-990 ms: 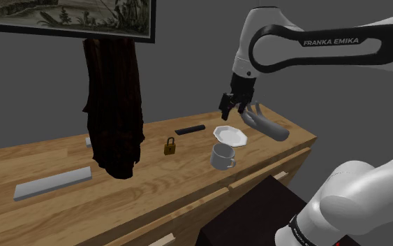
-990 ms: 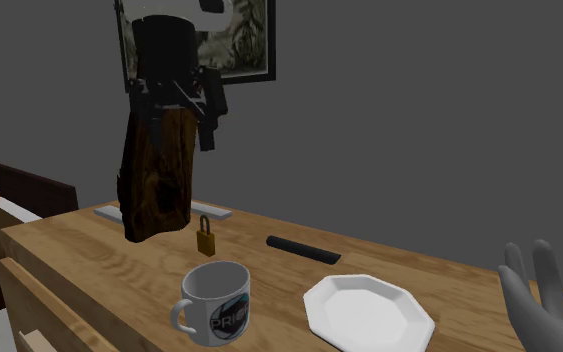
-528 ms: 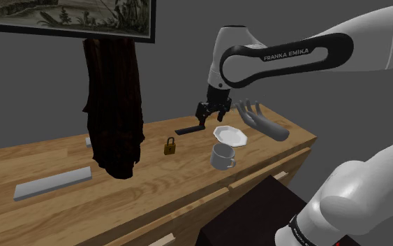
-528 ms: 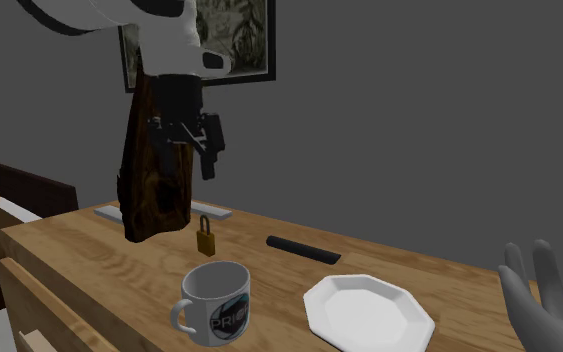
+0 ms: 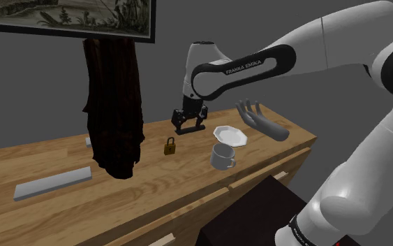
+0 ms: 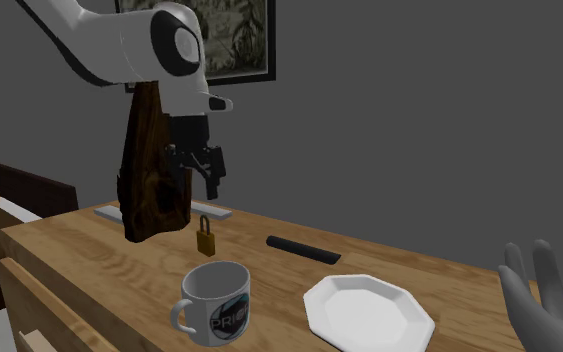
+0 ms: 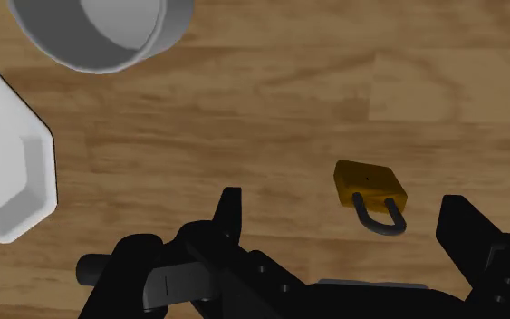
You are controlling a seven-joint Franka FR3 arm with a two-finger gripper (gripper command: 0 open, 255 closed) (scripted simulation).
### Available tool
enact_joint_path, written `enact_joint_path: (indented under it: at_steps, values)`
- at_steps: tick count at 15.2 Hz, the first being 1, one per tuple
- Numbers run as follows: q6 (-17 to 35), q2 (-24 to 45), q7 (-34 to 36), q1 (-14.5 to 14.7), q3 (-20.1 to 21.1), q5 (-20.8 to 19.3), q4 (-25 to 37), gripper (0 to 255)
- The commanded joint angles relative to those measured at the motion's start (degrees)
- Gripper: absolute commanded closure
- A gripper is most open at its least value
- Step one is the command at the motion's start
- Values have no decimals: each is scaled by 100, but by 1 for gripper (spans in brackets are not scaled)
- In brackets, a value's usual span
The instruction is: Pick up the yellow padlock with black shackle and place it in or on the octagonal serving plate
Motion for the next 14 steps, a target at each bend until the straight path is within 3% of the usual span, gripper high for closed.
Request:
enact_joint_path:
  at_steps: [1,5,14]
  values:
    - [184,493,285,42,51,-136,310,0]
    - [388,1383,771,183,59,-397,995,0]
    - [885,1775,889,230,-2,-553,877,0]
